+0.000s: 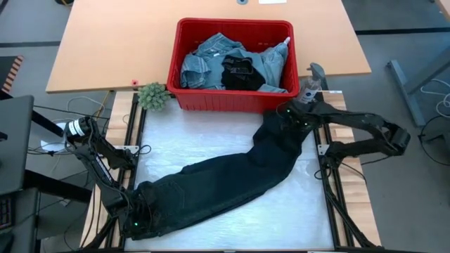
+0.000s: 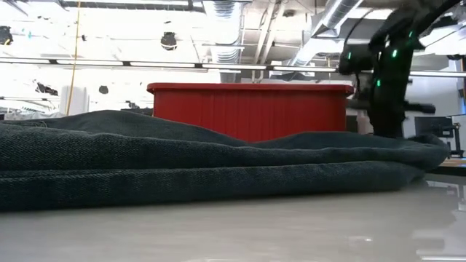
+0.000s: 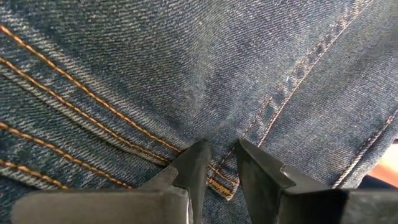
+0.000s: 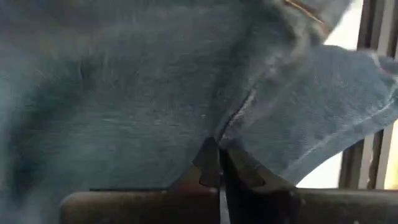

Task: Fold Laundry from Bin
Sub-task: Fold the black pants

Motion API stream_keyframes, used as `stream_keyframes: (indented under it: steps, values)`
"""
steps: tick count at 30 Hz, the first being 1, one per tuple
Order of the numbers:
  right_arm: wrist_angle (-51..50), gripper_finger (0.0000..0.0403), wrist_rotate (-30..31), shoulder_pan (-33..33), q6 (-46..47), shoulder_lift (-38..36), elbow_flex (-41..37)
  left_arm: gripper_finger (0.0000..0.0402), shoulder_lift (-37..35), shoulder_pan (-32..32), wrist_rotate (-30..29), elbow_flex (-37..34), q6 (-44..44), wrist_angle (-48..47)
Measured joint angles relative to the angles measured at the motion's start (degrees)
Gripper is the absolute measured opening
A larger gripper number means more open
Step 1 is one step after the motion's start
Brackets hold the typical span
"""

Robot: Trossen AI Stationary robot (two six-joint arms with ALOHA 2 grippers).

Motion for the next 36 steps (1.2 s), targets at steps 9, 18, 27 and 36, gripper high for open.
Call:
stream_keyframes:
  steps: [9,18,27,36]
  values:
    - [-14.3,0.0024,10.1,11.6,19.3,-18.4,6.9,0.0084,0.0,0.0,-0.7,-0.1,0.4,0.5]
    - [-4.3,0.0024,26.4,25.6,22.0,-28.0,11.1,0.0084,0.2,0.8,-10.9,-0.3,-3.5,5.9]
    - [2.6,0.0024,32.3,32.7,15.2,-27.6,13.5,0.0084,0.1,2.2,-19.1,-0.3,0.6,22.3]
    - [20.2,0.0024,18.6,41.5,-12.8,-20.0,13.5,0.0084,0.1,2.2,-9.4,-0.2,-2.4,22.0]
